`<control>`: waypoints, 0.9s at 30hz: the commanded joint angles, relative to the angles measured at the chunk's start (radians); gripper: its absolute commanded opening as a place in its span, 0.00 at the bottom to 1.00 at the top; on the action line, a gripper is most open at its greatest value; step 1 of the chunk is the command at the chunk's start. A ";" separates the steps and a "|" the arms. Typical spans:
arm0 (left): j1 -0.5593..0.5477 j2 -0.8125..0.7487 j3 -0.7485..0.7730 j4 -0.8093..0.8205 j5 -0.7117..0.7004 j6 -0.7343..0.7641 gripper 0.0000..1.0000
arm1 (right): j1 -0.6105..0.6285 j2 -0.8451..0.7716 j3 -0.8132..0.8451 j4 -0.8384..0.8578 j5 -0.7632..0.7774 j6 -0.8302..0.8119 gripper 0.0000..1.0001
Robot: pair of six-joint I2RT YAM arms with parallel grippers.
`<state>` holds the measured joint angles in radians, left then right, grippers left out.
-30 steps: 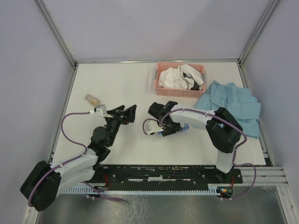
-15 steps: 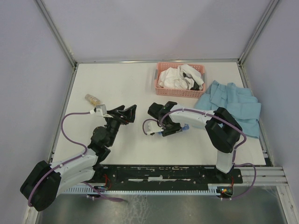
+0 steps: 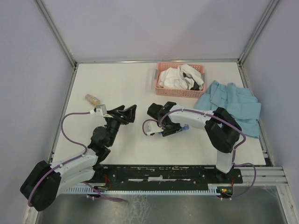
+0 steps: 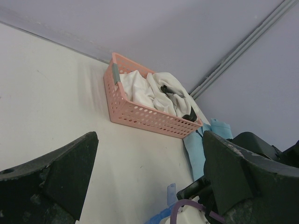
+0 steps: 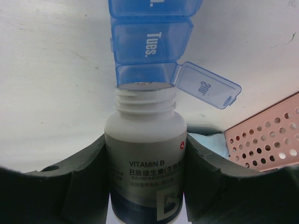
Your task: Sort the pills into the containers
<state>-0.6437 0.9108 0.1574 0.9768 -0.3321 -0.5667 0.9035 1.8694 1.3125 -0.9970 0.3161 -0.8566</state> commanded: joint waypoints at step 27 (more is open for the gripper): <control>-0.003 -0.006 0.010 0.055 -0.015 0.030 0.99 | 0.002 -0.006 0.027 -0.004 -0.004 0.018 0.01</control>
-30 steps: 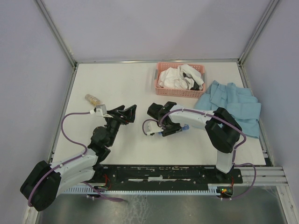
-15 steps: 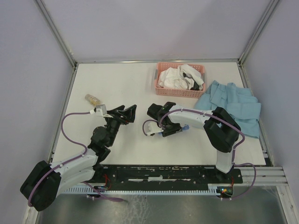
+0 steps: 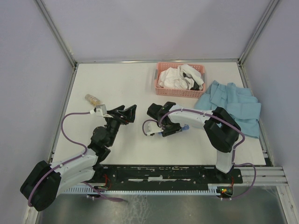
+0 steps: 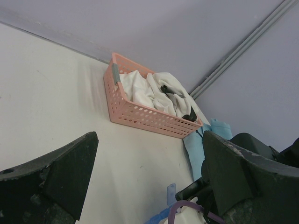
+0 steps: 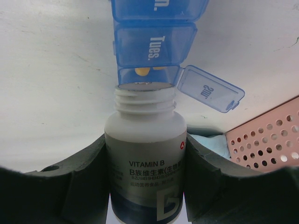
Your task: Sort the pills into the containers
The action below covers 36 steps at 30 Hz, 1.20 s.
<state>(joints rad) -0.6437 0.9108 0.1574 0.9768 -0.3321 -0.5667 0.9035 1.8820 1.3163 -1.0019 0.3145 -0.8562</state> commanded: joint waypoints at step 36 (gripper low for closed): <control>-0.002 -0.022 0.011 0.041 -0.020 0.025 0.99 | -0.222 -0.231 -0.050 0.034 -0.525 -0.041 0.01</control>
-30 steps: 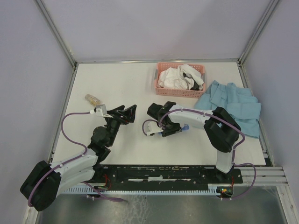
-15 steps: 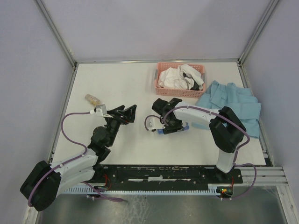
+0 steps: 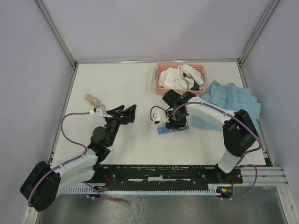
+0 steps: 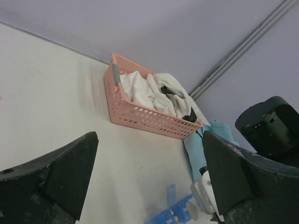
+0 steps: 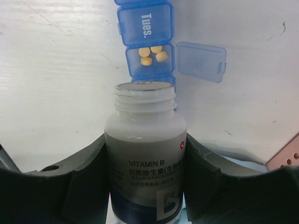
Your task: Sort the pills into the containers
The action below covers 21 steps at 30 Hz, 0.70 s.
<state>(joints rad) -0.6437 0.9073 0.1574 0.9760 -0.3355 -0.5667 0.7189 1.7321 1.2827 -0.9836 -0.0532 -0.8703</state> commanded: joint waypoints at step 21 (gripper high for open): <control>0.227 -0.105 0.441 -1.078 0.188 -0.062 0.99 | -0.265 -0.519 -0.388 0.920 -1.134 0.737 0.02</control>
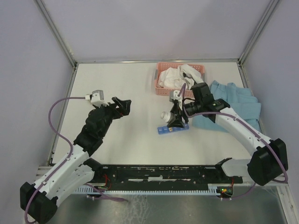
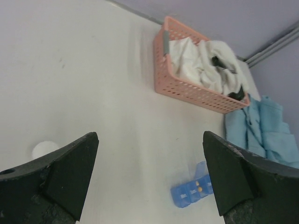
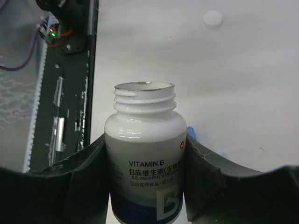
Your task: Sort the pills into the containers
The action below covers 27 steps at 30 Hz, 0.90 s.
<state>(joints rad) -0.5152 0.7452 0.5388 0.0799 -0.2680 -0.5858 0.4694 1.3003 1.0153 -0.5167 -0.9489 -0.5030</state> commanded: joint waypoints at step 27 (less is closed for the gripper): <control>0.192 0.790 0.394 -0.463 -0.080 0.086 0.77 | -0.017 -0.126 -0.089 0.338 -0.212 0.238 0.01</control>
<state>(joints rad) -0.3264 1.4971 0.8795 -0.4103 -0.3408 -0.5526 0.4553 1.1790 0.8627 -0.1539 -1.1252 -0.2115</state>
